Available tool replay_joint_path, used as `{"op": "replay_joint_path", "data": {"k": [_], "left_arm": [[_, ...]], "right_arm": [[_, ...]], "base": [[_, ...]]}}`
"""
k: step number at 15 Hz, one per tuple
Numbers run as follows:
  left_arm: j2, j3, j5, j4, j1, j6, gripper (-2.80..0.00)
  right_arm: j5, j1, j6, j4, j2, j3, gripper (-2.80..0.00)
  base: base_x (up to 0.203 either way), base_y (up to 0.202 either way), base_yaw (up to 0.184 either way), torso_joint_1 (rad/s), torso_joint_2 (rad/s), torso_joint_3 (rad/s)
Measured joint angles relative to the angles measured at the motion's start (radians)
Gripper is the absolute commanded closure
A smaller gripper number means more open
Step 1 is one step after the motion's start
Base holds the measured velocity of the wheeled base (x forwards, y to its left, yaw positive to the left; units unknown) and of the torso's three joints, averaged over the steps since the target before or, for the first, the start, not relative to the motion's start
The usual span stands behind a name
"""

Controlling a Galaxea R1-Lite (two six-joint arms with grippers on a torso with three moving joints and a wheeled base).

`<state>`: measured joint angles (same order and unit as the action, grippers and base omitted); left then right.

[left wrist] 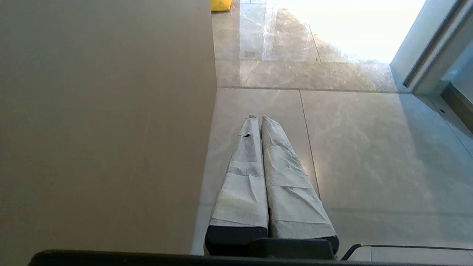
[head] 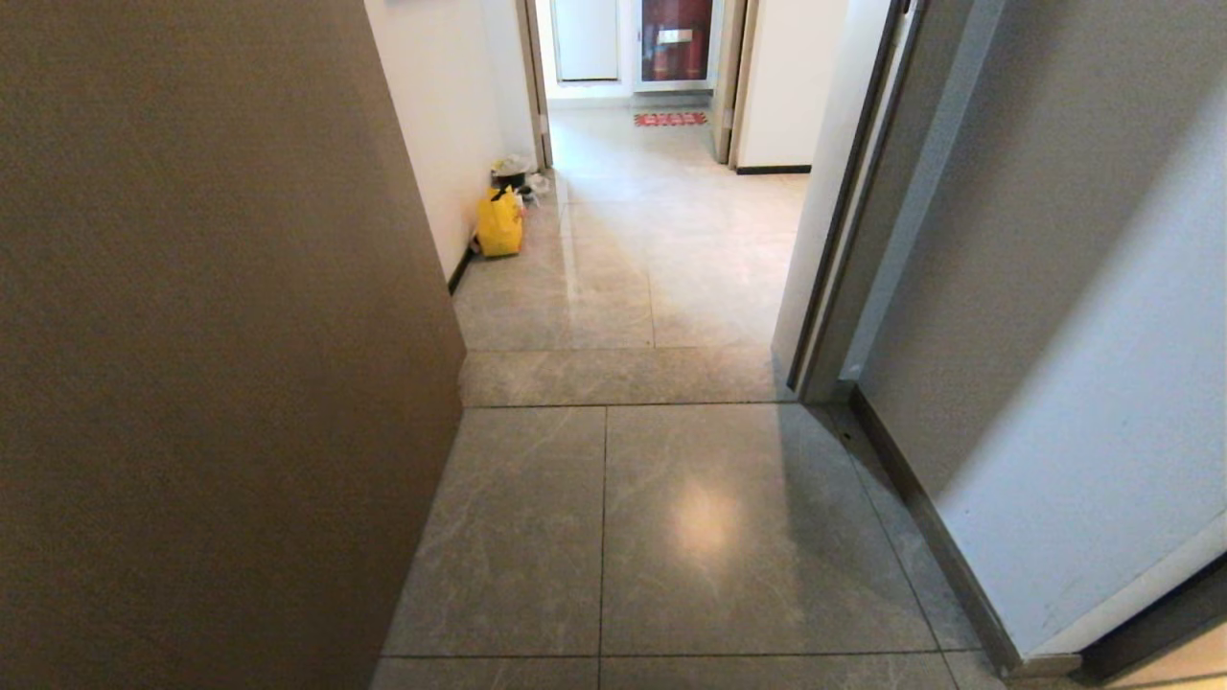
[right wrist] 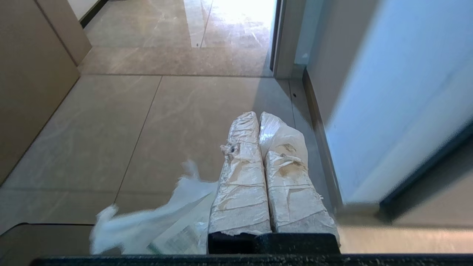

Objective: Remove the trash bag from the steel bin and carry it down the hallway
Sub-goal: Put the trash bag at the door

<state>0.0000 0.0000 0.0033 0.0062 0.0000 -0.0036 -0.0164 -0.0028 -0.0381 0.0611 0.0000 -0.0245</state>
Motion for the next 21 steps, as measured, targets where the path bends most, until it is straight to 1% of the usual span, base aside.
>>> {"op": "replay_joint_path", "data": {"k": [21], "left_arm": [[0.0,0.0,0.0,0.0,0.0,-0.001,0.0]], "right_arm": [[0.001,0.0,0.001,0.0,0.0,0.0,0.0]], "base": [[0.191,0.0,0.001,0.002,0.0,0.003]]}}
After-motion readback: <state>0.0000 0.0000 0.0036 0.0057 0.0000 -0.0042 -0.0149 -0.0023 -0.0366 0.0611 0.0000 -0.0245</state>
